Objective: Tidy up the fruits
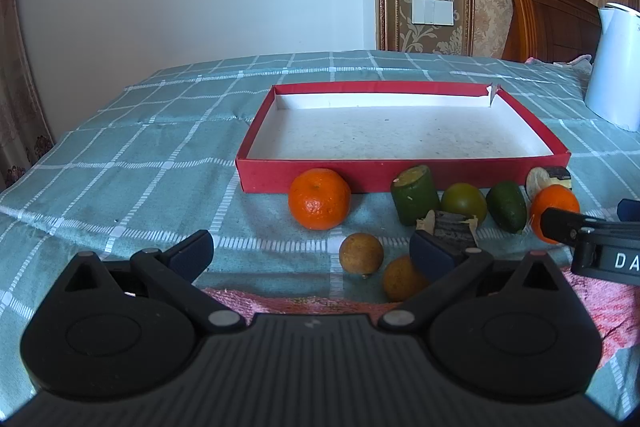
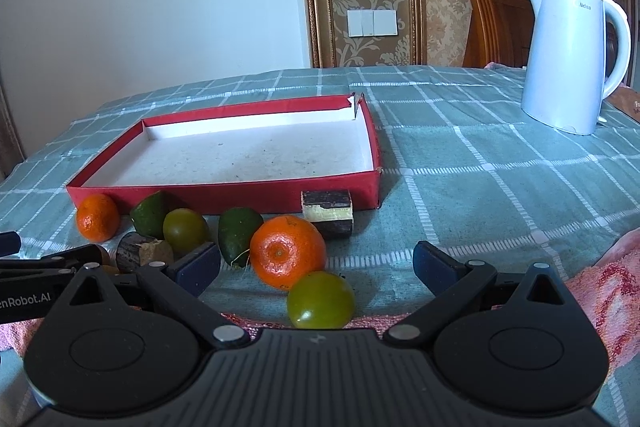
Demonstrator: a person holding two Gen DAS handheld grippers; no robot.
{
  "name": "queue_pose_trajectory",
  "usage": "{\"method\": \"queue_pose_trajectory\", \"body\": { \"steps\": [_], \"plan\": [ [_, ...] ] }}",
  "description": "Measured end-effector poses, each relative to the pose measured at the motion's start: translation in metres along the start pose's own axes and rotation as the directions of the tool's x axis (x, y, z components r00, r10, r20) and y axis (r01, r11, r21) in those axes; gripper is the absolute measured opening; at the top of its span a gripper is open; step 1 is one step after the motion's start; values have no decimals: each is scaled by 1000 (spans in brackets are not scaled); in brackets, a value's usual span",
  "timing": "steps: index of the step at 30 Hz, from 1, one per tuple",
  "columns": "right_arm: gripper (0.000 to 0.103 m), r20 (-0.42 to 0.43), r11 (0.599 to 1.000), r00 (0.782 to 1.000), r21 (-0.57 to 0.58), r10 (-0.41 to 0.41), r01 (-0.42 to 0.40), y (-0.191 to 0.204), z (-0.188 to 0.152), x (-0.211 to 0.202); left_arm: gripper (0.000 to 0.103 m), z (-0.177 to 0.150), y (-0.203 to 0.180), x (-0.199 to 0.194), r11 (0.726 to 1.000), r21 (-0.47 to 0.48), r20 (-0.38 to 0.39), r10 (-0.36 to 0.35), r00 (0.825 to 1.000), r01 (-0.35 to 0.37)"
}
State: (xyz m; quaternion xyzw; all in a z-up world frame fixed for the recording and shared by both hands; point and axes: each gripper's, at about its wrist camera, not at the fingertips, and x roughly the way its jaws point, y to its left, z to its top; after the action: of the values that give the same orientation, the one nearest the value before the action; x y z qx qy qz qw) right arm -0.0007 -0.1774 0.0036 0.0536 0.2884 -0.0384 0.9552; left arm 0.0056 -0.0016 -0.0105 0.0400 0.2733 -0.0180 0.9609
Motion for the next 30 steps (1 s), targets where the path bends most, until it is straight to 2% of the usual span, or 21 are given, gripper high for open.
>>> {"method": "queue_pose_trajectory", "body": {
  "steps": [24,30],
  "plan": [
    [103,32,1000,999,-13,3,-2,-11,2,-6,103,-4,2,-3,1000,3,12,-18,1000,18],
    [103,8,1000,1000,-4,13,-13,-15,4,1,103,-6,8,-3,1000,-5,16,-28,999,28]
  ]
}}
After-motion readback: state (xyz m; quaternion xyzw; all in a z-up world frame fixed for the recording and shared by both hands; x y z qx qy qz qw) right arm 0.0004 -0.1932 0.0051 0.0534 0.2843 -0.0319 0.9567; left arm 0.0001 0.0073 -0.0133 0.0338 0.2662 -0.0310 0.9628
